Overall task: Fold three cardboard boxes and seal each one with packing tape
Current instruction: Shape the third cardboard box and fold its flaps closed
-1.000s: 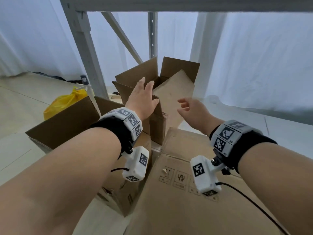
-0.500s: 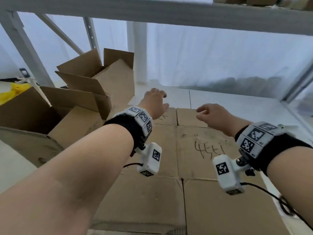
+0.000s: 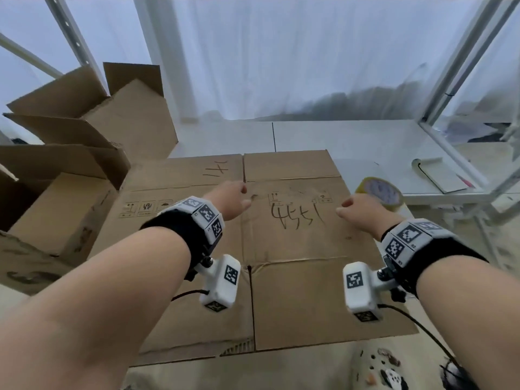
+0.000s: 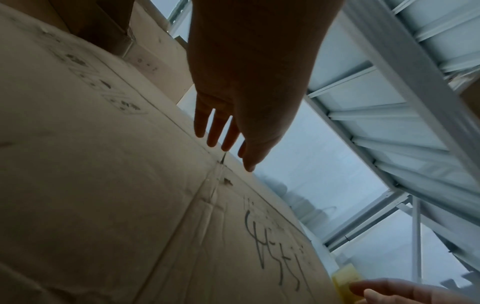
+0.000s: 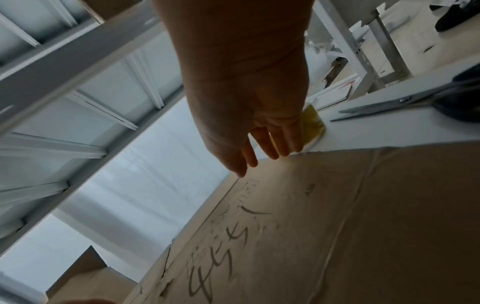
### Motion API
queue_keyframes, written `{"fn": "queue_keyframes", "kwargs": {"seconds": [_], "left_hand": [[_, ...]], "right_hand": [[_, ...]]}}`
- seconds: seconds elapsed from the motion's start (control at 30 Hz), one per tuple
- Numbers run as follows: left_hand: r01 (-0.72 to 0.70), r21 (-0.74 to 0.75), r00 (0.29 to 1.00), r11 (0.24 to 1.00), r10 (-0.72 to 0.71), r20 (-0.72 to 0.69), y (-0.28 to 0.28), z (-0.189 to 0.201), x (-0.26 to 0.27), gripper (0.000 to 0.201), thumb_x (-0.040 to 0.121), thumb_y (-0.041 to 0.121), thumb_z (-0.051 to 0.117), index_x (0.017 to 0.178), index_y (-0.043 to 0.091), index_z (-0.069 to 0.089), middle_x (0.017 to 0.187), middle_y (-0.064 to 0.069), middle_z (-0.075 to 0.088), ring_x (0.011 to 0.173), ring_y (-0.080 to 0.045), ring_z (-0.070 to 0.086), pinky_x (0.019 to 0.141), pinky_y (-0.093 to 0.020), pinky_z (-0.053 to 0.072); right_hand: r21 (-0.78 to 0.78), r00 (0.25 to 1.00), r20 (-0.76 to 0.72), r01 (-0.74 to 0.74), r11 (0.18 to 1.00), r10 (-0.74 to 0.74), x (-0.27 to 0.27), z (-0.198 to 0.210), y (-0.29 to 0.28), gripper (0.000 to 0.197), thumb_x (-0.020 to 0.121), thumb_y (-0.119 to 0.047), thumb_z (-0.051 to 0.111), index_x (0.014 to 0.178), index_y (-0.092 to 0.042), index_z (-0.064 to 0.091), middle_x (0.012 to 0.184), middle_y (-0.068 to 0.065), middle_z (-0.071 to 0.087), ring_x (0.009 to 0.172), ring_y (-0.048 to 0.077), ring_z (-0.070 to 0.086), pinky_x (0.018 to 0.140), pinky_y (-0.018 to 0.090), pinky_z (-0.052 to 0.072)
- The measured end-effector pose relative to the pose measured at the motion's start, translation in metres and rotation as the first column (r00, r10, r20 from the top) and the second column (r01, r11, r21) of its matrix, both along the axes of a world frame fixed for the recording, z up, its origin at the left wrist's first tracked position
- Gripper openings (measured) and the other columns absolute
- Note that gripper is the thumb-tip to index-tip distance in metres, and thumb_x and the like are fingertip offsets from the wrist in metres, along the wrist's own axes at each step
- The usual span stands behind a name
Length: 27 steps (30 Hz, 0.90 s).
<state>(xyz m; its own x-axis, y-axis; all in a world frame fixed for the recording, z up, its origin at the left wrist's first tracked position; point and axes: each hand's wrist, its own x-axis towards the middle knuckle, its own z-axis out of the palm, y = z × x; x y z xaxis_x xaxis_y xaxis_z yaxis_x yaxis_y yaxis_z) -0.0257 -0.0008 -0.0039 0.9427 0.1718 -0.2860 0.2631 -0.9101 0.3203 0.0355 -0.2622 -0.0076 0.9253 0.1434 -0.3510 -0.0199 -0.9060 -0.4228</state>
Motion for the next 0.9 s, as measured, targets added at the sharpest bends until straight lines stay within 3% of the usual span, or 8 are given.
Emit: {"fn": "queue_keyframes", "kwargs": {"seconds": [0.13, 0.3, 0.4, 0.5, 0.57, 0.67, 0.8, 0.9], "left_hand": [[0.062, 0.090, 0.985, 0.994, -0.046, -0.164, -0.009, -0.020, 0.015, 0.066, 0.093, 0.048, 0.051, 0.145, 0.012, 0.032, 0.143, -0.014, 0.042, 0.126, -0.029, 0.047, 0.103, -0.040, 0.042], [0.116, 0.204, 0.970, 0.972, -0.067, -0.232, -0.014, -0.035, 0.014, 0.080, 0.084, 0.061, 0.056, 0.147, 0.020, 0.029, 0.148, -0.013, 0.031, 0.134, -0.034, 0.030, 0.107, -0.048, 0.033], [0.126, 0.186, 0.973, 0.974, -0.085, -0.214, -0.012, -0.039, 0.009, 0.088, 0.080, 0.064, 0.060, 0.148, 0.020, 0.026, 0.150, -0.012, 0.028, 0.136, -0.032, 0.029, 0.109, -0.047, 0.032], [0.150, 0.133, 0.967, 0.980, -0.118, -0.224, -0.007, -0.040, -0.006, 0.098, 0.072, 0.067, 0.066, 0.149, 0.023, 0.023, 0.154, -0.011, 0.023, 0.139, -0.032, 0.027, 0.112, -0.049, 0.030], [0.164, 0.135, 0.968, 0.977, -0.133, -0.214, -0.007, -0.039, -0.016, 0.095, 0.074, 0.063, 0.067, 0.149, 0.021, 0.025, 0.155, -0.010, 0.022, 0.138, -0.031, 0.030, 0.112, -0.047, 0.031], [0.161, 0.206, 0.975, 0.965, -0.124, -0.182, -0.011, -0.039, -0.029, 0.078, 0.083, 0.059, 0.060, 0.146, 0.021, 0.033, 0.147, -0.011, 0.034, 0.128, -0.030, 0.043, 0.105, -0.045, 0.041], [0.191, 0.254, 0.975, 0.948, -0.153, -0.161, -0.023, -0.044, -0.054, 0.063, 0.090, 0.055, 0.051, 0.143, 0.024, 0.038, 0.140, -0.013, 0.039, 0.122, -0.032, 0.045, 0.100, -0.048, 0.044], [0.212, 0.242, 0.971, 0.947, -0.176, -0.165, -0.032, -0.047, -0.075, 0.066, 0.089, 0.058, 0.050, 0.145, 0.025, 0.036, 0.142, -0.013, 0.038, 0.126, -0.033, 0.040, 0.103, -0.047, 0.041]], "right_hand": [[-0.105, 0.994, -0.093, 0.051, 0.993, -0.061, 0.006, -0.018, -0.001, 0.047, 0.096, -0.024, 0.054, 0.128, 0.009, 0.046, 0.126, 0.021, 0.056, 0.119, 0.034, 0.052, 0.093, 0.034, 0.042], [-0.201, 0.988, -0.075, 0.114, 0.973, -0.132, 0.010, -0.032, 0.003, 0.083, 0.080, -0.035, 0.075, 0.139, -0.002, 0.027, 0.137, 0.021, 0.044, 0.128, 0.036, 0.044, 0.103, 0.045, 0.041], [-0.245, 0.987, -0.044, 0.140, 0.959, -0.156, 0.010, -0.034, 0.001, 0.084, 0.076, -0.039, 0.078, 0.135, -0.001, 0.032, 0.136, 0.021, 0.045, 0.127, 0.036, 0.043, 0.103, 0.046, 0.039], [-0.249, 0.988, -0.043, 0.130, 0.960, -0.146, 0.000, -0.028, 0.003, 0.072, 0.076, -0.039, 0.079, 0.126, 0.002, 0.047, 0.128, 0.021, 0.053, 0.121, 0.037, 0.048, 0.100, 0.042, 0.043], [-0.256, 0.995, -0.056, 0.068, 0.964, -0.085, -0.012, -0.025, 0.010, 0.062, 0.079, -0.036, 0.077, 0.121, 0.002, 0.053, 0.125, 0.019, 0.057, 0.118, 0.036, 0.051, 0.097, 0.040, 0.045], [-0.252, 0.999, -0.036, 0.017, 0.968, -0.027, -0.031, -0.025, 0.021, 0.062, 0.082, -0.041, 0.073, 0.122, 0.001, 0.053, 0.125, 0.018, 0.056, 0.119, 0.035, 0.051, 0.096, 0.040, 0.043], [-0.267, 0.983, -0.060, 0.152, 0.952, -0.174, -0.053, -0.035, 0.018, 0.085, 0.083, -0.054, 0.064, 0.141, -0.001, 0.031, 0.137, 0.023, 0.043, 0.126, 0.036, 0.044, 0.099, 0.041, 0.040], [-0.303, 0.965, -0.088, 0.210, 0.930, -0.246, -0.076, -0.036, 0.008, 0.086, 0.088, -0.057, 0.055, 0.144, 0.000, 0.024, 0.143, 0.023, 0.034, 0.134, 0.038, 0.033, 0.105, 0.042, 0.033]]}}
